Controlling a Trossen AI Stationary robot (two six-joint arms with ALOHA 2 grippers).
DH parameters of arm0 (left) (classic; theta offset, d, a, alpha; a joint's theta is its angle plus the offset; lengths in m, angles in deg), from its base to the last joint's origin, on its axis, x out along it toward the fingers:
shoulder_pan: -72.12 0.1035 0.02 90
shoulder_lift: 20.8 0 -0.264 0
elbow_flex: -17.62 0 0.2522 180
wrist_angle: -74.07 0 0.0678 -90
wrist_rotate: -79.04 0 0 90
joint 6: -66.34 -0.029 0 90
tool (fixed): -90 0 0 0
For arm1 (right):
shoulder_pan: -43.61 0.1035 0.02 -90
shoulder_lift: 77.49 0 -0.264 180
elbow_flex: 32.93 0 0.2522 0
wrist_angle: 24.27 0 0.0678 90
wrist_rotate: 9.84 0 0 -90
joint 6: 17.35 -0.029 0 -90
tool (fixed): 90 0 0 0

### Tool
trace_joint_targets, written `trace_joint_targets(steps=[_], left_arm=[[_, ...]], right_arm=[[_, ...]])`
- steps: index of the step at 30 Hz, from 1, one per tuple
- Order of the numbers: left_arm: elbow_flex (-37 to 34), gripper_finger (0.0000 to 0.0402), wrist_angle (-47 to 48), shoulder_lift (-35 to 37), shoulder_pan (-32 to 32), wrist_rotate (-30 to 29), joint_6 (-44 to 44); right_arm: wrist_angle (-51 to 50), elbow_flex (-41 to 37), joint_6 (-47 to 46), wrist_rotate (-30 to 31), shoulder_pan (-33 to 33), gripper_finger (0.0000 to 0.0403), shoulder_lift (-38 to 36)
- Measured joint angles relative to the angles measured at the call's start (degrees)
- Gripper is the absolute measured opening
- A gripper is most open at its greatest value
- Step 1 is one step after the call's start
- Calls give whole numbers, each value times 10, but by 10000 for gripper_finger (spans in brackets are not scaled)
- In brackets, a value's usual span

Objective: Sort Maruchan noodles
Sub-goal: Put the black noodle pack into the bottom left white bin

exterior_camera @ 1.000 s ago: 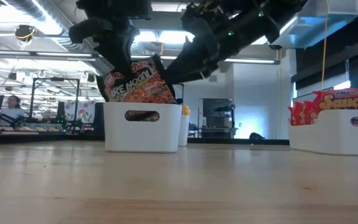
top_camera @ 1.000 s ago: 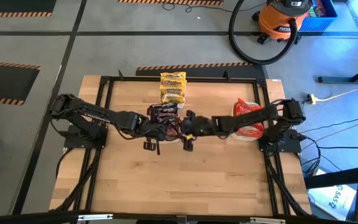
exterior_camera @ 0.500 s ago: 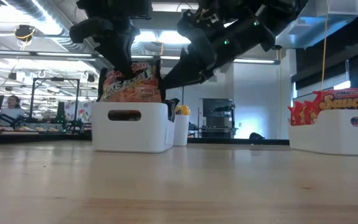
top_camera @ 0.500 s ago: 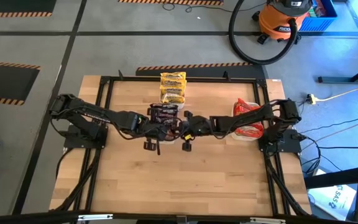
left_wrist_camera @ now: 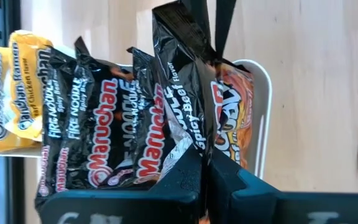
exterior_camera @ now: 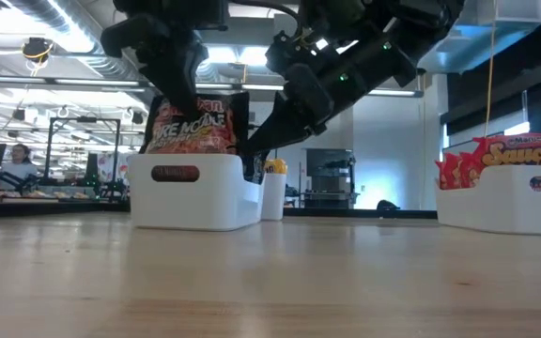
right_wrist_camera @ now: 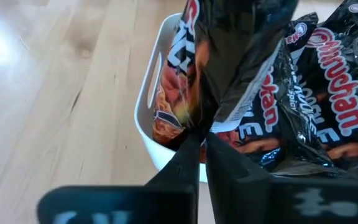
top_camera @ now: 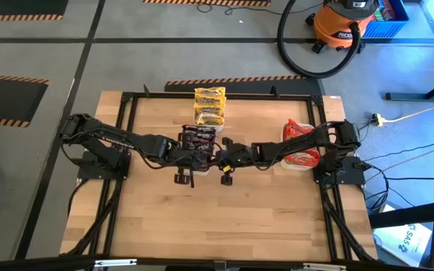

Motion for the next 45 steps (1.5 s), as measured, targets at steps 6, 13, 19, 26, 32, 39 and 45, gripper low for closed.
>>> trace_joint_targets(steps=[6,13,19,26,32,39,45], left_arm=[[0,0,-1,-7,-1,15,16],[0,0,-9,-52,-3,17,14],[-1,0,-20,-74,-10,15,12],[-1,0,-32,-72,-13,17,9],[-1,0,-33,-72,-12,15,9],[-1,0,-37,-72,-12,17,10],[-1,0,-38,-72,-12,17,11]], right_arm=[[-4,0,0,0,0,1,0],[-15,0,0,1,0,1,-1],[-59,-1,0,11,1,1,-35],[-26,-1,5,9,9,1,-81],[70,0,9,-64,12,1,-50],[101,0,9,-60,11,1,1],[70,0,10,-37,12,1,1]])
